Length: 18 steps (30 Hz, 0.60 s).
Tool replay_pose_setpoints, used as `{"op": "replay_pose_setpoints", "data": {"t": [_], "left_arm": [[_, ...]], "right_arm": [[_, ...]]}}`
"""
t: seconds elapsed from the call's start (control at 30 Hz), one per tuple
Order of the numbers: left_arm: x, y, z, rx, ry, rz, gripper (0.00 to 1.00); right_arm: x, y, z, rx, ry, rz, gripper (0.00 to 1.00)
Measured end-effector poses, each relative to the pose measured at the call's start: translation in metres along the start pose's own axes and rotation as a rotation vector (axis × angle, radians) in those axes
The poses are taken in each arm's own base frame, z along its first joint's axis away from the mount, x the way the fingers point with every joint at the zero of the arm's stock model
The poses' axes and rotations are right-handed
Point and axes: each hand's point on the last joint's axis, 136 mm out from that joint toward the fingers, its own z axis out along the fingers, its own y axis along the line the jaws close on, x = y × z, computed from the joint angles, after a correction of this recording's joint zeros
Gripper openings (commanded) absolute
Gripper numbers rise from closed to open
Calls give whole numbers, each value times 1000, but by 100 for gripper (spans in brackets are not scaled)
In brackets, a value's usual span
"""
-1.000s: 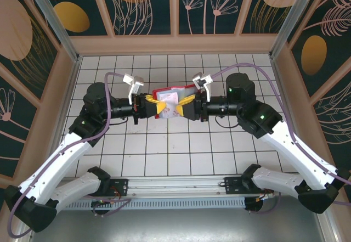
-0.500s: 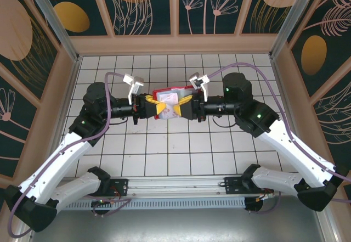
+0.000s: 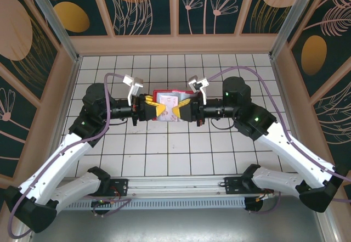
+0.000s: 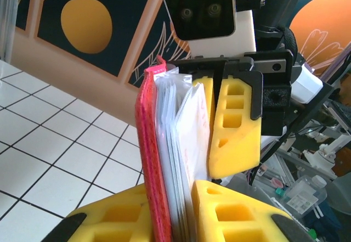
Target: Take the credit cards out of the card holder
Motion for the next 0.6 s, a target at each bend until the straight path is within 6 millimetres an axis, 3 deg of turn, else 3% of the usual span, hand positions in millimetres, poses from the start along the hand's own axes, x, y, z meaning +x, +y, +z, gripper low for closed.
{"op": "replay_pose_setpoints", "data": {"t": [0.6], "left_arm": [[-2, -12, -1, 31, -17, 31, 18]], "right_arm": [[4, 17, -12, -37, -18, -32, 12]]}}
